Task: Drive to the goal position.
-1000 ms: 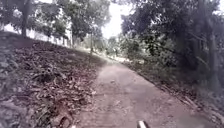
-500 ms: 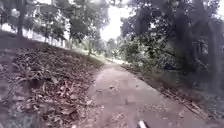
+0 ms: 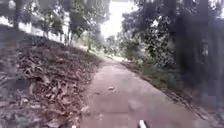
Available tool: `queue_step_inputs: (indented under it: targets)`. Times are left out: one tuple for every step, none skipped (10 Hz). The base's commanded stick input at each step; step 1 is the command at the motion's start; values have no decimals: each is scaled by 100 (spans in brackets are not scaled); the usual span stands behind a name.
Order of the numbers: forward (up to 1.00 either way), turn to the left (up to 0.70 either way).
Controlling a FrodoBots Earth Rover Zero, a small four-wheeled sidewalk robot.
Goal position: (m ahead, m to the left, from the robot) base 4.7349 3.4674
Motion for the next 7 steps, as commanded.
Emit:
queue_step_inputs:
  targets:
    - [70, 0]
    - [70, 0]
    - [70, 0]
    - [70, 0]
    - [70, 0]
    - [70, 0]
    - [70, 0]
